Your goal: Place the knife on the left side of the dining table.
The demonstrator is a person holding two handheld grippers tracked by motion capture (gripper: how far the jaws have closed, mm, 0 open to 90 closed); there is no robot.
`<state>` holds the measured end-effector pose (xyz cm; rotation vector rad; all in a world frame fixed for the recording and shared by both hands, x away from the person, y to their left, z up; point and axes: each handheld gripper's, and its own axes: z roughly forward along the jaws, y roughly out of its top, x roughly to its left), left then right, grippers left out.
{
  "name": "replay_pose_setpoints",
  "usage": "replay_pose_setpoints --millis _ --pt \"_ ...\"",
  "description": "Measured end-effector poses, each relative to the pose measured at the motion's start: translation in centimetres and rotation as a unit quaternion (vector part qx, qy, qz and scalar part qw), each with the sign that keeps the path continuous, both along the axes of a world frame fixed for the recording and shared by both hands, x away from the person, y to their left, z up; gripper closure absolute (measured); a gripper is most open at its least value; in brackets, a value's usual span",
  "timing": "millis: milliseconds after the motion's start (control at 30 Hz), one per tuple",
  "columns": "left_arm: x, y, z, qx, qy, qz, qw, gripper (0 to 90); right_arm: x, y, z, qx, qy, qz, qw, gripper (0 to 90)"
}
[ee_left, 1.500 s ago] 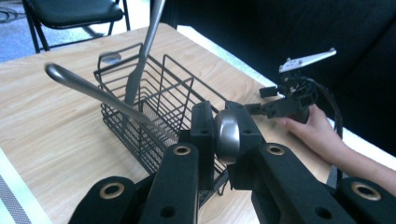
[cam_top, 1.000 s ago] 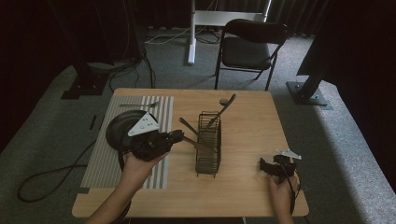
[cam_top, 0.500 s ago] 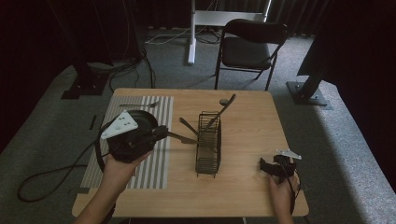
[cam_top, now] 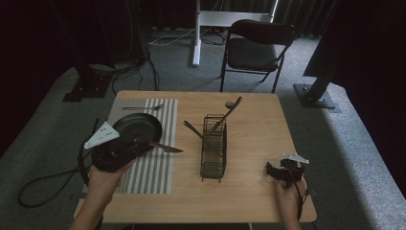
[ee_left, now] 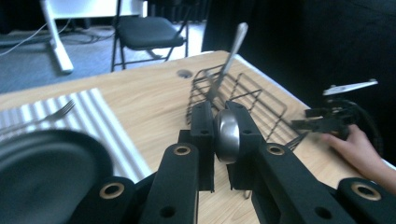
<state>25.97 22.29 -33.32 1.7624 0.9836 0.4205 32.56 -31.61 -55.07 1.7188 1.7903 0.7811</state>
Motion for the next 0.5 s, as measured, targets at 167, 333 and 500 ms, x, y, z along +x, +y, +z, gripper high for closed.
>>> replay_pose_setpoints --millis 167,333,500 --pt "0.2 1.0 -1.4 0.005 0.017 0.014 0.9997 83.5 0.0 0.0 0.0 0.000 0.000 0.000 1.0000 11.2" --pt "0.3 2.5 -3.1 0.005 0.039 0.034 0.9987 83.6 0.0 0.0 0.0 0.000 0.000 0.000 1.0000 11.2" --pt "0.5 3.6 -4.6 0.003 0.059 0.049 0.9971 83.5 0.0 0.0 0.0 0.000 0.000 0.000 1.0000 11.2"
